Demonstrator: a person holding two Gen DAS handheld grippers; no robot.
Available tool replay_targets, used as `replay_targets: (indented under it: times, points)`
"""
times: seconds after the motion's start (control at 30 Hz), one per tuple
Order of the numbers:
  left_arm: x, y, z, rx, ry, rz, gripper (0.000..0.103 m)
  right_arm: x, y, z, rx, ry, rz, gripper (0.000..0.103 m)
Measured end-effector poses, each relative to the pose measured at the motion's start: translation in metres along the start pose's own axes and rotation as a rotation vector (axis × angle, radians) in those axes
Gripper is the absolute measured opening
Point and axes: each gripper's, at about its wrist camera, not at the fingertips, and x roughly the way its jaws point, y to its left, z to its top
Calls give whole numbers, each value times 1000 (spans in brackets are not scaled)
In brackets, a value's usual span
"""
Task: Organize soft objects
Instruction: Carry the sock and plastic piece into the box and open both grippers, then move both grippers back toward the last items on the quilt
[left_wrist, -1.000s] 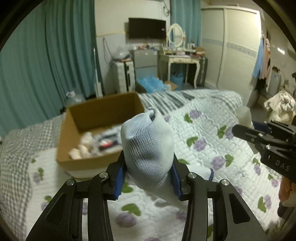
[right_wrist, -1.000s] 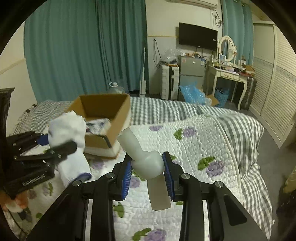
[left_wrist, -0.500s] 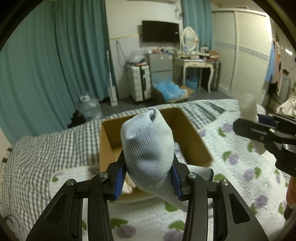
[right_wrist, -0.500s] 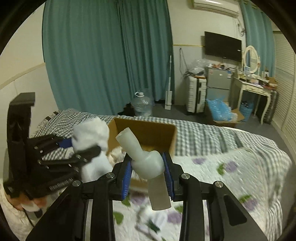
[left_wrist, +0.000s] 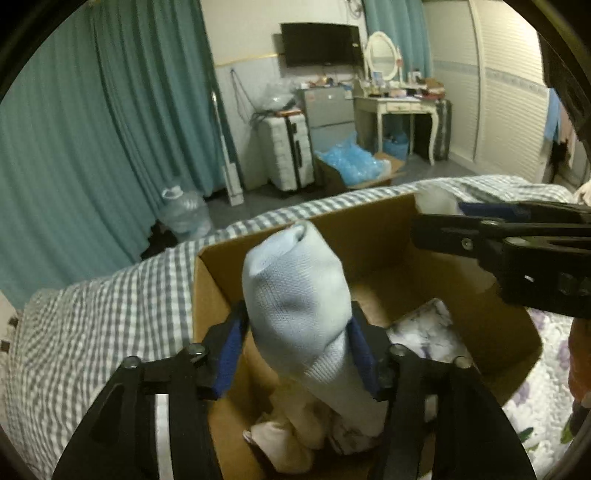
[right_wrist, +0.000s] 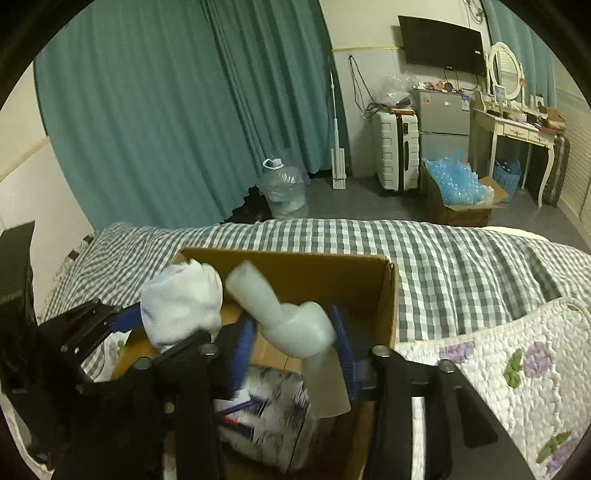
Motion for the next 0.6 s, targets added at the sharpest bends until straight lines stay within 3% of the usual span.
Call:
replay_targets:
  times: [0.03,0.07,0.23,0.3,0.47,0.5,0.53,0.6]
  points:
    - [-2,1,-1,-5,-7,14,72,-1,0,0,1,-19,-14,74]
    - [-5,2,-1,-8,-18,24,73,-4,-4,0,1,-34,-20,84]
    - [-30,10,2,-55,-50,54,74,-37,-5,1,-20,-93,-68,85]
    - [-46,11,5,-60,-66,55,74,-60,-6,1,-16,-121,-78,90]
    - [-108,9,13,-47,-145,72,74,-125,7,-2,-77,-151,-135,95]
    - [-126,7,13,-49,-166,69,78,-142,12,-4,-101,-162,-154,97]
    - [-138,6,13,-50,-181,67,90,-156,16,-7,-120,-168,-166,98]
    - [-168,2,11,-48,-225,70,92,-179,21,-12,-146,-178,-181,99]
